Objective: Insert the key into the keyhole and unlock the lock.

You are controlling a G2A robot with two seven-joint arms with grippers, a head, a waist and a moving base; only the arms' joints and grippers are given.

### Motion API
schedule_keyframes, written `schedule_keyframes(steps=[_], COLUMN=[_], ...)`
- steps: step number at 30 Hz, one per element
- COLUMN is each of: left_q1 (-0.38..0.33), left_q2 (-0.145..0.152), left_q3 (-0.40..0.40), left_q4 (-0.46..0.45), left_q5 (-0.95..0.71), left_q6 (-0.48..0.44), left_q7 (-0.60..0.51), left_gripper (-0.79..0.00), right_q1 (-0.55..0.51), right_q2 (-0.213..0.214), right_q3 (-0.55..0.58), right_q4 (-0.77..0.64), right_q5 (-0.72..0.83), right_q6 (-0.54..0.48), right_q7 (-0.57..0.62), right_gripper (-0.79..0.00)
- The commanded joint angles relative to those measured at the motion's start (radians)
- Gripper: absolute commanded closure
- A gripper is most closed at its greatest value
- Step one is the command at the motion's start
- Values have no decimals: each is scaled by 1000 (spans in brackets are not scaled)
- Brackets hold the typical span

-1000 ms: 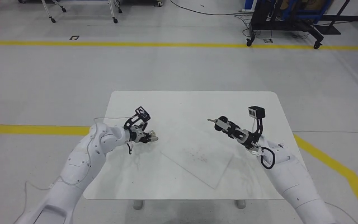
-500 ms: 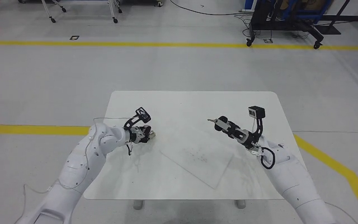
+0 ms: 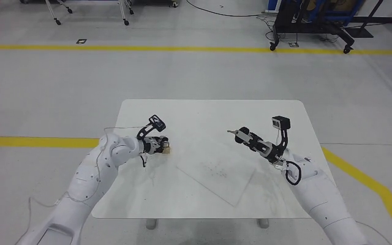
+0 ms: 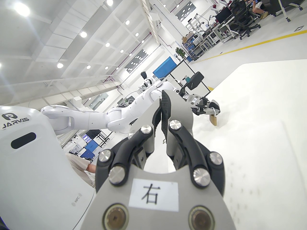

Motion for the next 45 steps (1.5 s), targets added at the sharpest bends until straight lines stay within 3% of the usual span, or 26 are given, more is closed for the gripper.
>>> schedule_keyframes(steps=[1, 5, 15, 17, 18, 21, 25, 30, 32, 42, 45], left_q1=[5, 25, 25, 46, 42, -16, -82, -157, -174, -174, -142], left_q2=[0, 5, 5, -4, -9, -33, -71, -118, -129, -129, -135], left_q3=[-16, -52, -52, -56, -60, -47, -35, -34, -28, -28, -27], left_q4=[3, -21, -21, -4, 33, 134, 256, 399, 436, 436, 398], left_q5=[-30, -83, -83, -265, -401, -778, -1247, -1591, -1620, -1620, -1643], left_q6=[8, -25, -25, -69, -97, -54, 112, 214, 214, 214, 288], left_q7=[41, 113, 113, 97, 57, -162, -466, -717, -748, -748, -666], left_gripper=[0, 0, 0, 0, 0, 0, 0, 0, 0, 0, 0], right_q1=[0, 0, 0, -1, -4, 0, 27, 61, 65, 65, 60], right_q2=[0, 0, 0, -1, -3, -13, -36, -61, -63, -63, -64], right_q3=[0, 0, 0, 0, -6, -30, -66, -106, -108, -108, -113], right_q4=[0, 0, 0, -3, -19, -36, 1, 77, 87, 87, 68], right_q5=[0, 0, 0, 2, 4, -8, -21, 55, 80, 80, 67], right_q6=[0, 0, 0, 5, 20, 37, 69, 81, 75, 75, 87], right_q7=[0, 0, 0, -7, -25, -67, -179, -233, -222, -222, -223], right_gripper=[0, 0, 0, 0, 0, 0, 0, 0, 0, 0, 0])
